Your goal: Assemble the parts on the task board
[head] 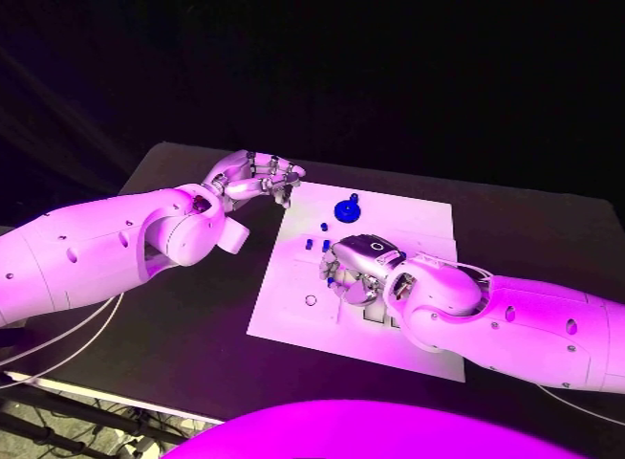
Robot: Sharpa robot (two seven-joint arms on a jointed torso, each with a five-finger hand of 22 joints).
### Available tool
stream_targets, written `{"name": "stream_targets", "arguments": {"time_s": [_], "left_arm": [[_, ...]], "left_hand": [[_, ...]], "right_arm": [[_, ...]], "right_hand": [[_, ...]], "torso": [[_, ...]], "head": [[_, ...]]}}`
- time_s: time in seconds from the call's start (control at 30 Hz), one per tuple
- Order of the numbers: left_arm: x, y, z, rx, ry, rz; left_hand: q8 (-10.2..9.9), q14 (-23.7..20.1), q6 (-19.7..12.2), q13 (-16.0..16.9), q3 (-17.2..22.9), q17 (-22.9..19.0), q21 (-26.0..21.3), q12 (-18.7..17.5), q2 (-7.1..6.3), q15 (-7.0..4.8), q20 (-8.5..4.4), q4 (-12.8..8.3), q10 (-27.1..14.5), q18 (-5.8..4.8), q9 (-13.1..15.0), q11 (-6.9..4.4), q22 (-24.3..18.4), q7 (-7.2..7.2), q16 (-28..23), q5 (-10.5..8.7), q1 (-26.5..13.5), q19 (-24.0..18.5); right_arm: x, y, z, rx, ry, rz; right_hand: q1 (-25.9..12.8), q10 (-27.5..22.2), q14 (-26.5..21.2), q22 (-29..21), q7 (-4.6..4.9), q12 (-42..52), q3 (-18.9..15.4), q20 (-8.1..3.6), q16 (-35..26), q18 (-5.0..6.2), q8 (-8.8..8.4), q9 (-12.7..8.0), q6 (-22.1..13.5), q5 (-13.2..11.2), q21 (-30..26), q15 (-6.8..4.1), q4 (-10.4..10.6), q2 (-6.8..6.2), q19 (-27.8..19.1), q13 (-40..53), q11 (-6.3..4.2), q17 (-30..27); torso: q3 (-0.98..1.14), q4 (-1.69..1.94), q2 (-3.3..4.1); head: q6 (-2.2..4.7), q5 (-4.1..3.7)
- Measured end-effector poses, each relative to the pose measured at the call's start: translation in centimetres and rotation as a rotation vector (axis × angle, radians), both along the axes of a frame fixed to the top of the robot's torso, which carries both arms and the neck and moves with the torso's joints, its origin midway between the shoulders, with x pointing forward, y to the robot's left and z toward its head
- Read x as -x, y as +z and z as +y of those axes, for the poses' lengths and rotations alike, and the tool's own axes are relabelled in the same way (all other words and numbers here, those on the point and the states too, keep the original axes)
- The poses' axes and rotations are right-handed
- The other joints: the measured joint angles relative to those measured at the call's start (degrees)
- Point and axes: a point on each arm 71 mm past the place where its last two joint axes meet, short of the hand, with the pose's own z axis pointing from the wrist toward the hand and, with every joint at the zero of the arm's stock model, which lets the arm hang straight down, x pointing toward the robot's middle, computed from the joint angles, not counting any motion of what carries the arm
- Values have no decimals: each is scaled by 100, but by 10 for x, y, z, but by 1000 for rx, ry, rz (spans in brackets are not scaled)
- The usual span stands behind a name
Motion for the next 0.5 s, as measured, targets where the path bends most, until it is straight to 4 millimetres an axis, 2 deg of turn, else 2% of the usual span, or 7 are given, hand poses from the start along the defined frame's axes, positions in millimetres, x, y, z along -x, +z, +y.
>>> {"name": "stream_targets", "arguments": {"time_s": [0.07, 0.2, 0.3, 0.47, 0.5], "left_arm": [[0, 0, 0, 0, 0, 0], [0, 0, 0, 0, 0, 0], [0, 0, 0, 0, 0, 0], [0, 0, 0, -1, 1, 0], [0, 0, 0, -1, 1, 0]], "left_hand": [[0, 0, 0, 0, 0, 0, 0, 0, 0, 0, 0, 0, 0, 0, 0, 0, 0, 0, 0, 0, 0, 0], [0, 0, 0, 0, 0, 0, 0, 0, 0, 0, 0, 0, 0, 0, 0, 0, 0, 0, 0, 0, 0, 0], [0, 0, 0, 0, 0, 0, 0, 0, 0, 0, 0, 0, 0, 1, 0, 0, 0, 0, 0, 0, 0, 0], [0, 0, 0, 1, 0, 0, 0, 0, 0, 0, 0, 0, 0, 0, 0, 0, 0, 0, 0, 0, 0, 0], [0, 0, 0, 1, 0, 0, 0, 0, 0, 0, 0, 0, 0, 0, 0, 0, 0, 0, 0, 0, 0, 0]], "right_arm": [[0, 1, 0, -8, -3, -4], [1, 2, -1, -22, -9, -11], [2, 4, -3, -35, -14, -16], [4, 6, -9, -52, -22, -20], [5, 7, -10, -55, -24, -19]], "right_hand": [[-39, -101, -5, 0, 31, -48, 7, 12, -31, 0, -23, -8, -39, 10, -63, 13, -7, -16, -13, -7, 39, -33], [-117, -445, -67, 0, 38, -184, -16, 81, -113, -1, -179, -61, -299, -9, -357, 76, -32, -80, -170, -28, 115, -181], [-134, -699, -130, -1, -12, -234, -71, 104, -251, 0, -291, -97, -443, -9, -667, 138, -87, -100, -335, -29, 143, -418], [-105, -836, -195, -1, -54, -234, -141, 120, -339, -1, -333, -111, -499, -9, -850, 151, -149, -139, -410, -28, 165, -575], [-123, -849, -195, -1, -54, -234, -196, 133, -342, 49, -354, -111, -499, -9, -889, 151, -141, -157, -422, -28, 177, -611]], "torso": [[1, -1, 1], [1, -2, 4], [1, -1, 4], [2, 2, 4], [2, 2, 4]], "head": [[6, -4], [15, -14], [26, -19], [29, -20], [29, -20]]}}
